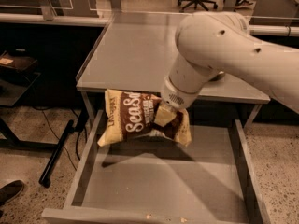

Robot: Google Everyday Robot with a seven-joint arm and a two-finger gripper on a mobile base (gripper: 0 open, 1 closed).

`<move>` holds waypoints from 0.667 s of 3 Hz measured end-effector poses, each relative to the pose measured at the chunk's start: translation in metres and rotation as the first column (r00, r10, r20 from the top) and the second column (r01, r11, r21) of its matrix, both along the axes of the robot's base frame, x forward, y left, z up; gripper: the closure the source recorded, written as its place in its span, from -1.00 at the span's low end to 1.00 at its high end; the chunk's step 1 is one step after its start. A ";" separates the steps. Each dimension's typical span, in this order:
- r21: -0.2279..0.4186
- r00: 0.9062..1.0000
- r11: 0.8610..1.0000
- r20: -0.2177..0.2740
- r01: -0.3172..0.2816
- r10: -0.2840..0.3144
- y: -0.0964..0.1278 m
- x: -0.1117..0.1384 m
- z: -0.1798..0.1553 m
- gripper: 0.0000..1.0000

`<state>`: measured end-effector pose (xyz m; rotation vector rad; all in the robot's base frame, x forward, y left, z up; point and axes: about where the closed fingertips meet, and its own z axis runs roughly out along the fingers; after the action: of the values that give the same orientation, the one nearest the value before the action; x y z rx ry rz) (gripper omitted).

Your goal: Pick brown chip bag from top drawer and place on counter

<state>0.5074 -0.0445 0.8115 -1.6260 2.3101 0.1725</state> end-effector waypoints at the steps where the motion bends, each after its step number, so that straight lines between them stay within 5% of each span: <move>1: 0.012 1.000 1.000 0.019 -0.002 0.001 0.004 0.005 0.010 1.00; 2: 0.004 0.999 1.000 0.051 0.011 -0.011 0.001 0.013 0.029 1.00</move>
Offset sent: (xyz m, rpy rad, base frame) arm 0.0355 -0.0084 0.0837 -0.0188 -0.1428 -0.0512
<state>0.5199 -0.0435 0.8404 -1.5968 2.2793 0.1308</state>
